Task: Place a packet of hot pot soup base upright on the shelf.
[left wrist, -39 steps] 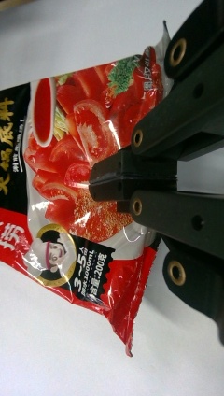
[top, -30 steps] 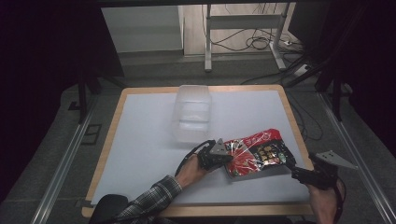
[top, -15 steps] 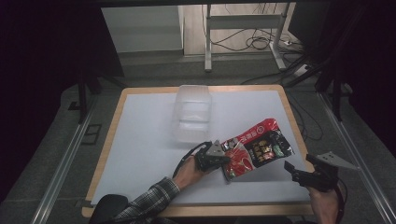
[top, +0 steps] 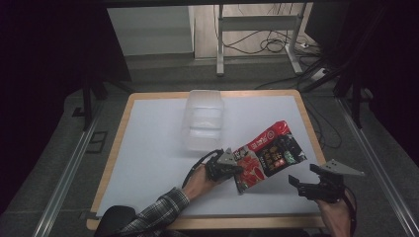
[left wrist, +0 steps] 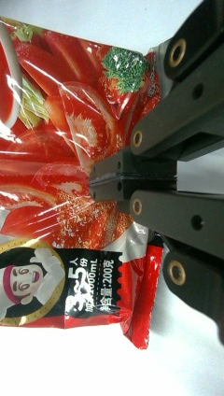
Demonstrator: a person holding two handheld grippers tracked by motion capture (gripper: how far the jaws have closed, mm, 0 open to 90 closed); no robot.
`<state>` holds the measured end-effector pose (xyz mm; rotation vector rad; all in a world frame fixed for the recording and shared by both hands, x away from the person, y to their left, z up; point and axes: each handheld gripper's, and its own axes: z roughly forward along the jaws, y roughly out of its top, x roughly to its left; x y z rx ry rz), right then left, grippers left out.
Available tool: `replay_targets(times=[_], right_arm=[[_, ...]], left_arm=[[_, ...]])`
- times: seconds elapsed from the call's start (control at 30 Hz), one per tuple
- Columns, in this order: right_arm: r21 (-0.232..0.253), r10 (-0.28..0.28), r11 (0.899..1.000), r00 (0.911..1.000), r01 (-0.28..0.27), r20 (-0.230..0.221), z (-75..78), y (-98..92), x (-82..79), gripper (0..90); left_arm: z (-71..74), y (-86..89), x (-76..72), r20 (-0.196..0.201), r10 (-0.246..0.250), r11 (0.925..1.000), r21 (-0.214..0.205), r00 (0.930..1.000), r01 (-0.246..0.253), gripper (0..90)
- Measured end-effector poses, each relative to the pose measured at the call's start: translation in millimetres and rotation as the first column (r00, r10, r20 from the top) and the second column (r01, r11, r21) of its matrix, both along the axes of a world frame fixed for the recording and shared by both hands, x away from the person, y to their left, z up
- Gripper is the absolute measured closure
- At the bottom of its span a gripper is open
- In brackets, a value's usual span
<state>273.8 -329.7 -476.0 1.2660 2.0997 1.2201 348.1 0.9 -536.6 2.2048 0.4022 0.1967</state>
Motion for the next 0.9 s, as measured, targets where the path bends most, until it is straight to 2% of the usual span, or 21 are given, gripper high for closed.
replay_targets(times=[0.2, 0.27, 0.43, 0.47, 0.5, 0.53, 0.73, 0.9], right_arm=[[0.07, 0.072, 0.995, 0.9974, -0.071, -0.006, 4.9, 17.5, 8.1, 4.8], [0.071, 0.086, 0.994, 0.9963, -0.085, -0.005, 5.9, 22.3, 11.6, 4.8], [0.088, 0.094, 0.992, 0.9955, -0.093, -0.009, 10.5, 32.2, 18.5, 4.9], [0.104, 0.091, 0.991, 0.9957, -0.089, -0.017, 13.4, 37.2, 21.7, 4.9], [0.109, 0.089, 0.99, 0.9958, -0.086, -0.021, 14.7, 39.4, 23.6, 5.0], [0.109, 0.088, 0.991, 0.9957, -0.084, -0.03, 15.9, 41.6, 25.4, 5.1], [0.095, 0.105, 0.99, 0.994, -0.102, -0.031, 20.4, 52.3, 33.4, 3.9], [0.131, 0.108, 0.986, 0.9932, -0.101, -0.043, 25.8, 63.0, 43.1, 3.5]], left_arm=[[-0.4, -0.2, -0.2, -0.007, 0.003, 0.9999, -0.011, 1.0, -0.003, 90.0], [-0.7, -0.3, -0.2, -0.01, 0.003, 0.9999, -0.016, 0.9999, -0.004, 90.0], [-0.6, 0.3, 0.2, -0.011, 0.0, 0.9999, -0.013, 0.9999, 0.0, 90.0], [-1.3, -0.6, -0.7, -0.017, 0.009, 0.9995, -0.031, 0.9998, -0.009, 90.0], [-1.3, -0.6, -0.7, -0.017, 0.009, 0.9995, -0.031, 0.9998, -0.009, 90.0], [-0.7, 0.5, 0.2, -0.008, -0.002, 0.9999, -0.012, 1.0, 0.002, 90.0], [-0.8, 0.3, 0.1, -0.009, 0.0, 0.9999, -0.016, 1.0, -0.001, 90.0], [-0.8, 0.0, -0.8, -0.008, 0.002, 0.9999, -0.014, 1.0, -0.002, 90.0]])
